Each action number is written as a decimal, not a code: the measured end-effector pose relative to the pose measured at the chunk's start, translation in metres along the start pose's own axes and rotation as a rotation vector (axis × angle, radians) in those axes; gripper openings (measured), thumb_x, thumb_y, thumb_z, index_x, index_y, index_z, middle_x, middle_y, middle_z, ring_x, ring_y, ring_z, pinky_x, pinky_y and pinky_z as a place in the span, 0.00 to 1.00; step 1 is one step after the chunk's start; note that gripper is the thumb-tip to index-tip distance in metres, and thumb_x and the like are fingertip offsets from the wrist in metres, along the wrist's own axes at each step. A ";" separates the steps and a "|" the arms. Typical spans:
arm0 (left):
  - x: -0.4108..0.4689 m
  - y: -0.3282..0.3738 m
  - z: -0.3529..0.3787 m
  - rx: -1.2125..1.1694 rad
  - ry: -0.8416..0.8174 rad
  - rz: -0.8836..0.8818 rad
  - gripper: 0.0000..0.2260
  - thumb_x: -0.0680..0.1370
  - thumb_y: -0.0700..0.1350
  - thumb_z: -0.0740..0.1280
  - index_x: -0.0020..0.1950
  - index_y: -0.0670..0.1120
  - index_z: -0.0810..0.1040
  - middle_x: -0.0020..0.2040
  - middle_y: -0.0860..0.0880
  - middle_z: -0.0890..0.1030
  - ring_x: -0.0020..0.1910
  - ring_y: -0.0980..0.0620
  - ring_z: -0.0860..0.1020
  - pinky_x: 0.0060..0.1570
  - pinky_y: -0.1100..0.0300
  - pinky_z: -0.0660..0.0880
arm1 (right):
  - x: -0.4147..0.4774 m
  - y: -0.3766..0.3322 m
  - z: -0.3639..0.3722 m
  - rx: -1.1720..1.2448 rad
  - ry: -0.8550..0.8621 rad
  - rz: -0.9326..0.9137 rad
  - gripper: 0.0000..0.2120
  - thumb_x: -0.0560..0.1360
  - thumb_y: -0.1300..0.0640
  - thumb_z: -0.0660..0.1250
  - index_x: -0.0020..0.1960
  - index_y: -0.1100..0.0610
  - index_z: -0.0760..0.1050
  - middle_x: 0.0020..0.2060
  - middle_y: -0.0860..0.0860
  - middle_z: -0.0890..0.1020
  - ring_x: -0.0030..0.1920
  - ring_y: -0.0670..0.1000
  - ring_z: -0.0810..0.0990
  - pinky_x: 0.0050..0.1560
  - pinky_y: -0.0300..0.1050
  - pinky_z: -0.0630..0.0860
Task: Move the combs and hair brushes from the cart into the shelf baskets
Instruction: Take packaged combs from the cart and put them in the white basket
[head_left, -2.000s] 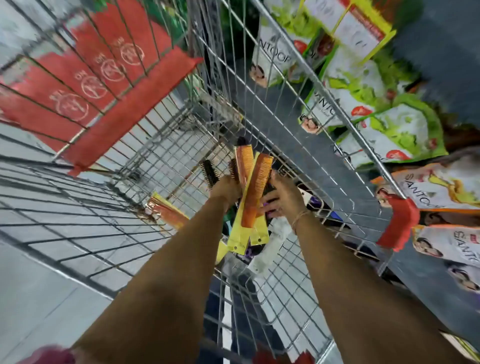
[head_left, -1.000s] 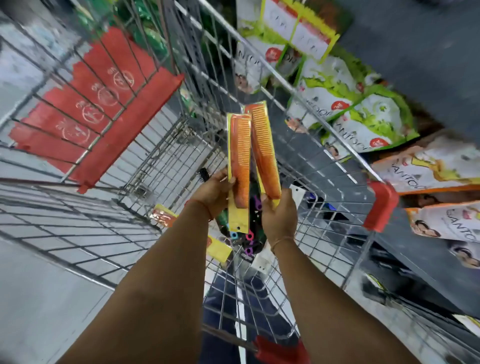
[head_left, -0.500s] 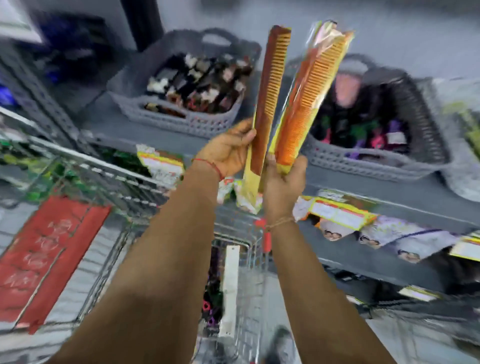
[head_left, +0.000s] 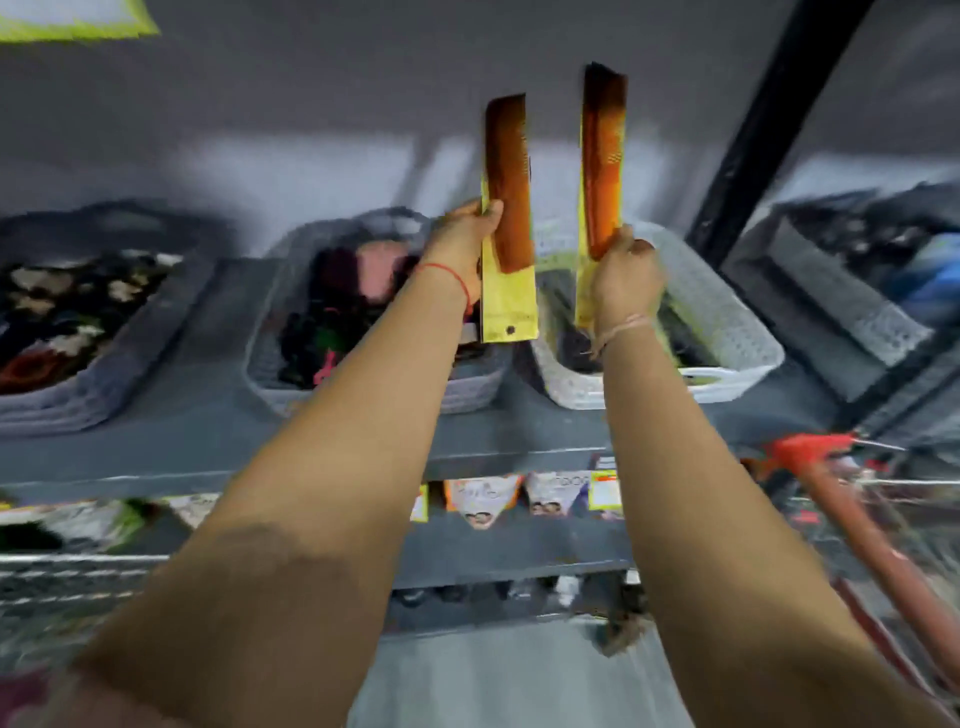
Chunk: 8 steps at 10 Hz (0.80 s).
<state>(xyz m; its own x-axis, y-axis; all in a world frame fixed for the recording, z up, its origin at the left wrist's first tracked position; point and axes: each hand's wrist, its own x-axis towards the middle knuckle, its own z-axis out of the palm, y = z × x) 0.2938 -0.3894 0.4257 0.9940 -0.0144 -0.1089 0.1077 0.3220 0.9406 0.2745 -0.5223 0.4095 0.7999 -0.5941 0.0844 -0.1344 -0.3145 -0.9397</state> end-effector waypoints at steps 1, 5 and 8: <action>0.039 -0.032 0.056 0.329 0.087 -0.037 0.18 0.80 0.41 0.59 0.69 0.35 0.68 0.67 0.37 0.74 0.62 0.45 0.76 0.50 0.61 0.75 | 0.040 0.018 -0.026 -0.181 0.005 0.051 0.19 0.82 0.57 0.48 0.63 0.66 0.70 0.64 0.65 0.74 0.64 0.63 0.72 0.60 0.51 0.69; 0.055 -0.130 0.109 1.150 0.266 -0.137 0.16 0.80 0.40 0.58 0.66 0.37 0.71 0.62 0.42 0.77 0.67 0.42 0.73 0.58 0.56 0.72 | 0.079 0.080 -0.043 -0.647 -0.149 0.123 0.16 0.76 0.61 0.59 0.61 0.64 0.74 0.61 0.61 0.79 0.61 0.61 0.77 0.58 0.51 0.76; 0.046 -0.090 0.077 1.098 0.239 0.148 0.16 0.77 0.44 0.62 0.63 0.38 0.74 0.62 0.37 0.78 0.62 0.41 0.75 0.63 0.55 0.72 | 0.072 0.074 -0.041 -1.013 -0.070 -0.088 0.16 0.77 0.59 0.57 0.61 0.63 0.73 0.60 0.62 0.76 0.63 0.61 0.71 0.56 0.49 0.73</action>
<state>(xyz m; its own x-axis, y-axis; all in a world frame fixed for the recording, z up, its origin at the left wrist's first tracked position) 0.3317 -0.4915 0.3610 0.9816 0.1739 0.0787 0.0672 -0.7007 0.7102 0.2977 -0.6186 0.3595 0.8588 -0.5044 0.0895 -0.4795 -0.8529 -0.2064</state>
